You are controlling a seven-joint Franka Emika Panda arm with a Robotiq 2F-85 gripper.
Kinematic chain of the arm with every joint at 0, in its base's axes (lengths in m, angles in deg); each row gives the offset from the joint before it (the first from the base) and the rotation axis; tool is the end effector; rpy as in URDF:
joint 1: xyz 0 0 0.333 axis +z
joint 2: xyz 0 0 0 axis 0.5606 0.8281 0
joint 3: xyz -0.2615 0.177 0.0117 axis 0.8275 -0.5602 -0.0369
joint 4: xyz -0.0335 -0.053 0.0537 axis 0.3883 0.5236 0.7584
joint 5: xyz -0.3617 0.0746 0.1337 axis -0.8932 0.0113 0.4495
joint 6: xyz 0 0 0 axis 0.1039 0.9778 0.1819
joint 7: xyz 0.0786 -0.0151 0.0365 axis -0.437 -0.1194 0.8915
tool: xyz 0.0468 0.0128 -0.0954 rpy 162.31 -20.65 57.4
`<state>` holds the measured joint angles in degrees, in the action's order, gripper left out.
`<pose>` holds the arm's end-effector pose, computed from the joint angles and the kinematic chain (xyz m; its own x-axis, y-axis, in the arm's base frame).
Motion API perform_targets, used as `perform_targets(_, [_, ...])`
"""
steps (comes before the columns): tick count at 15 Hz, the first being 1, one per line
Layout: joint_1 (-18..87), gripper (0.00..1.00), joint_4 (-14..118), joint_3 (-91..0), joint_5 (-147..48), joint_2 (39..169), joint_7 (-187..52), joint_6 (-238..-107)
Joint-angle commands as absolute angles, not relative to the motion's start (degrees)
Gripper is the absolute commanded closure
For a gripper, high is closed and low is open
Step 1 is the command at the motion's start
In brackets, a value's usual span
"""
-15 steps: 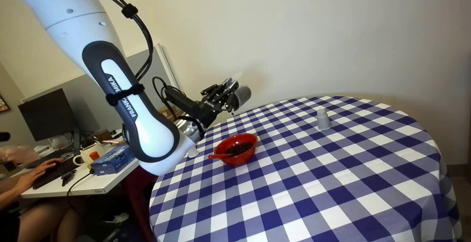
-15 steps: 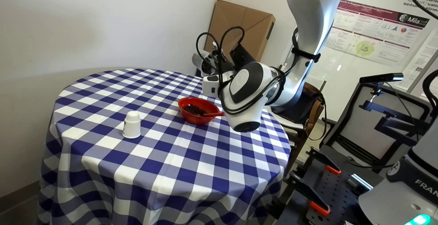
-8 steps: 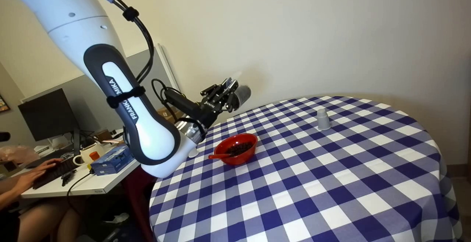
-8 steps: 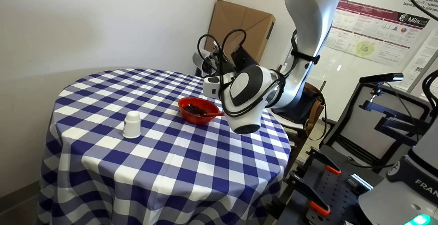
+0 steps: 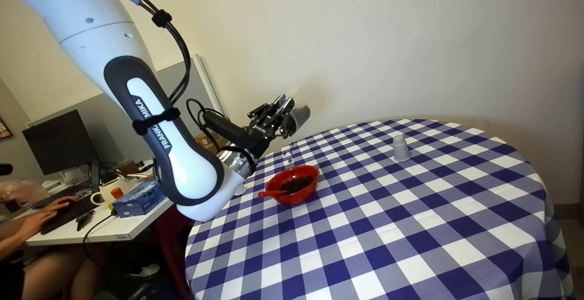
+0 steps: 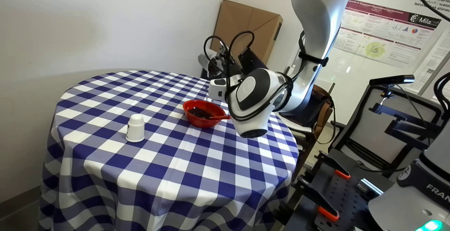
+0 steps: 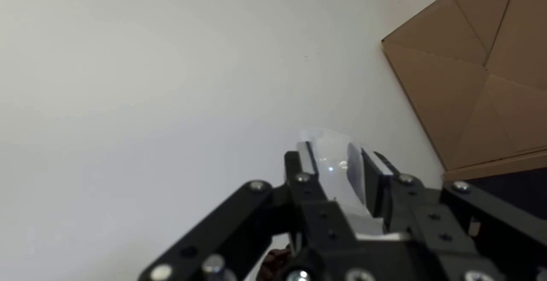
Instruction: Pour the contents of the clear jar into the red bowl
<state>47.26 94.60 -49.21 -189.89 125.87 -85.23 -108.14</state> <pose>0.5032 0.0366 0.1269 0.5395 0.2522 -0.8033 0.2004 0.8882 0.4135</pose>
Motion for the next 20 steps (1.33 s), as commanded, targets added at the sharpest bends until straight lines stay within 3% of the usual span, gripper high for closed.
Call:
perform_targets(1, [48.6,0.91,94.3,-47.7,-190.9,126.9,-86.8,-106.0])
perform_targets(20, [50.2,0.91,93.8,-46.2,-190.9,128.3,-88.8,-103.2])
